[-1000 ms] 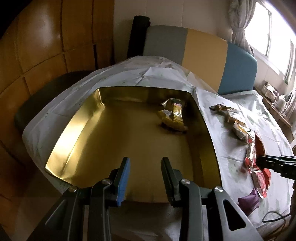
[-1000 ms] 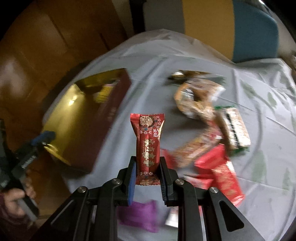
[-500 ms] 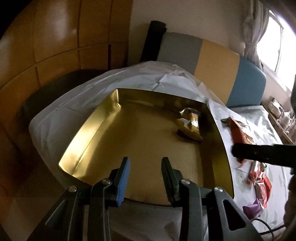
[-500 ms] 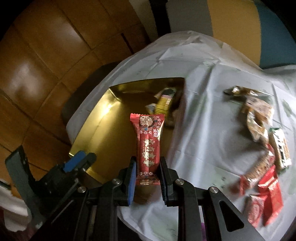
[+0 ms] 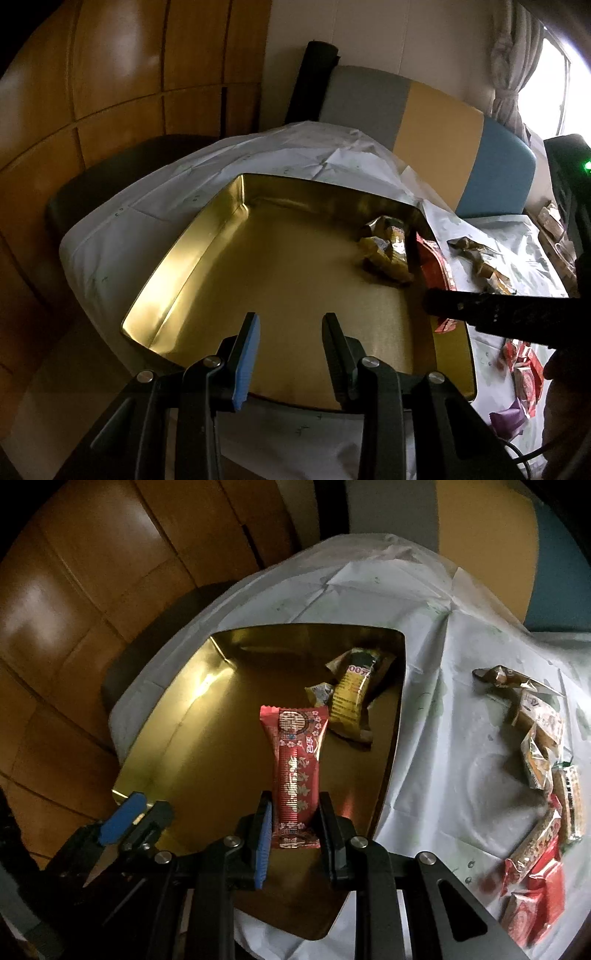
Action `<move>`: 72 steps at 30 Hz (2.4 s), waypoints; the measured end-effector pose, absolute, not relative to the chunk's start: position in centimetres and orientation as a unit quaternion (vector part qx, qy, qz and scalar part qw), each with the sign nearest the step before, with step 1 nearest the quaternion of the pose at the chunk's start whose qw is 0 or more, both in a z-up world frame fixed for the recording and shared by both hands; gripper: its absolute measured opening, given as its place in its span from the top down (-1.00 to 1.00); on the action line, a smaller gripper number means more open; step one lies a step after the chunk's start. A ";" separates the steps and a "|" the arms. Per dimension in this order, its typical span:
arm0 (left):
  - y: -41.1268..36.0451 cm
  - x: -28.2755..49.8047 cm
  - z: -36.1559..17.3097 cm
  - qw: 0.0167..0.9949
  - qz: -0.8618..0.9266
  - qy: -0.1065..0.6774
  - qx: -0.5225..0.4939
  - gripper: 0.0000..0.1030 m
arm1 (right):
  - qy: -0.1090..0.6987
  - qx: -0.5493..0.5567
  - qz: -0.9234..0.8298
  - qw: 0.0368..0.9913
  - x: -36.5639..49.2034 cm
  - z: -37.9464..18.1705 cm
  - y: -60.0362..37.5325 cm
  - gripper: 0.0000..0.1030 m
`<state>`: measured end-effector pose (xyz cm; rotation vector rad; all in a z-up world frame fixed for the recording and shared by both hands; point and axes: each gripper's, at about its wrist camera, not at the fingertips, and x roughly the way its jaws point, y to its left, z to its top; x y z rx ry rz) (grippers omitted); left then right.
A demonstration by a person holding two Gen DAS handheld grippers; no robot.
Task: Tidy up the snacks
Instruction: 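Carry the red candy bar into the gold tray and open the right gripper, then reach the left gripper to the purple packet and grasp it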
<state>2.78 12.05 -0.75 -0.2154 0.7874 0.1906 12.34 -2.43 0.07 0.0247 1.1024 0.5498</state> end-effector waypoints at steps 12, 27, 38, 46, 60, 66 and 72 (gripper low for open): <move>11.6 2.7 -1.0 0.913 0.089 0.384 -0.100 0.32 | 0.514 0.004 0.236 0.825 12.4 -1.2 -2.3 0.49; 11.0 2.5 -0.4 0.918 0.080 0.378 -0.090 0.32 | 0.464 0.000 0.242 0.852 9.9 1.6 -3.7 0.44; 8.9 2.0 0.6 0.926 0.033 0.368 -0.071 0.32 | 0.433 -0.010 0.189 0.881 7.3 3.4 -12.0 0.10; 3.2 1.8 2.3 0.925 -0.088 0.369 -0.022 0.32 | 0.456 -0.010 0.099 0.884 6.0 2.7 -21.7 -0.12; -9.9 2.5 -3.0 0.807 -0.275 0.522 0.023 -0.01 | 0.508 0.068 -0.034 0.858 7.7 -1.9 -36.0 -0.54; -12.1 3.7 -4.7 0.801 -0.250 0.544 -0.003 -0.34 | 0.492 0.093 -0.027 0.865 8.4 -1.5 -36.4 -0.54; -12.6 4.8 -5.7 0.820 -0.215 0.529 0.036 0.15 | 0.484 0.089 -0.013 0.871 7.8 -1.0 -35.7 -0.54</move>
